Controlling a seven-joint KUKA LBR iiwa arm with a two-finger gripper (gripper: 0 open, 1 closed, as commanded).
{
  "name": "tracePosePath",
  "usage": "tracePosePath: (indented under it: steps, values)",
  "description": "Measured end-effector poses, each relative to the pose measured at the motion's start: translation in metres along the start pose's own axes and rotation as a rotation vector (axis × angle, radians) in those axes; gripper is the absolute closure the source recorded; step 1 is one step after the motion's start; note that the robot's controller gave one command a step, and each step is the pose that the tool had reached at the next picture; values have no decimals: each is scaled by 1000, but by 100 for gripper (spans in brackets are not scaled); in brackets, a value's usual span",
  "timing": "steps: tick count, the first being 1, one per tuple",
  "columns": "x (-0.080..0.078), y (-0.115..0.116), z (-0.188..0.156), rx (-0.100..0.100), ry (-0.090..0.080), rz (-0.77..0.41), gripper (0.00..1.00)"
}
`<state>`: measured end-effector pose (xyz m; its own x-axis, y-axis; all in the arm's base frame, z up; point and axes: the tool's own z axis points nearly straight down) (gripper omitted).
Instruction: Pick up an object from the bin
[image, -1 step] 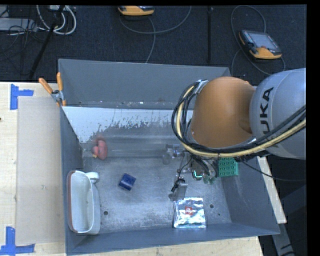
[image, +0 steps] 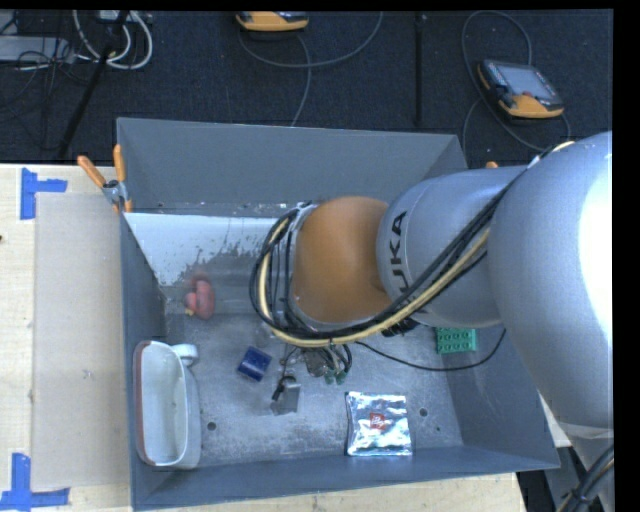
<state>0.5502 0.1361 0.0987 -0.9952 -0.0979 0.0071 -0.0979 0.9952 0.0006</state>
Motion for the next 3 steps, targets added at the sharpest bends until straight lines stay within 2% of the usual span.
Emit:
tracePosePath:
  steps: [1, 2, 3]
  values:
    - [-28, 2, 30, 1, -6, -131, 0]
    - [-29, 2, 29, 0, -7, -127, 100]
    - [-29, 1, 29, 0, -7, -126, 0]
